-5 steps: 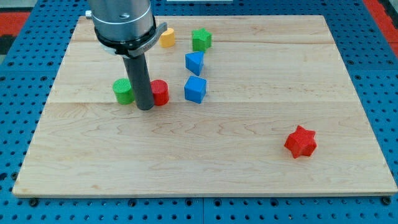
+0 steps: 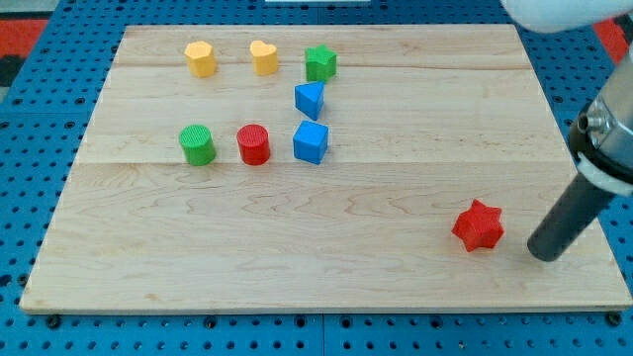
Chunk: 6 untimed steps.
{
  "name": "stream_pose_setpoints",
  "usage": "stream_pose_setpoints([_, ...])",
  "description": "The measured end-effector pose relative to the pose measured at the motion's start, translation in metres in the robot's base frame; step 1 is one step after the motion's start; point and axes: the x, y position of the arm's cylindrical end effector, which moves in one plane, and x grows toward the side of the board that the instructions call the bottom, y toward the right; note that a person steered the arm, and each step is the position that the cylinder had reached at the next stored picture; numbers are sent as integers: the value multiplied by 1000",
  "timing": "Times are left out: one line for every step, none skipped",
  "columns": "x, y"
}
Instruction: Push the red star bottom right to the blue cube
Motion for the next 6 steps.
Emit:
stream_pose_setpoints([-6,-72])
stream_pose_setpoints([-13,-134])
stream_pose_setpoints([-18,-118])
stream_pose_setpoints([-32,-72])
stream_pose_setpoints([-42,-85])
stream_pose_setpoints([-42,-153])
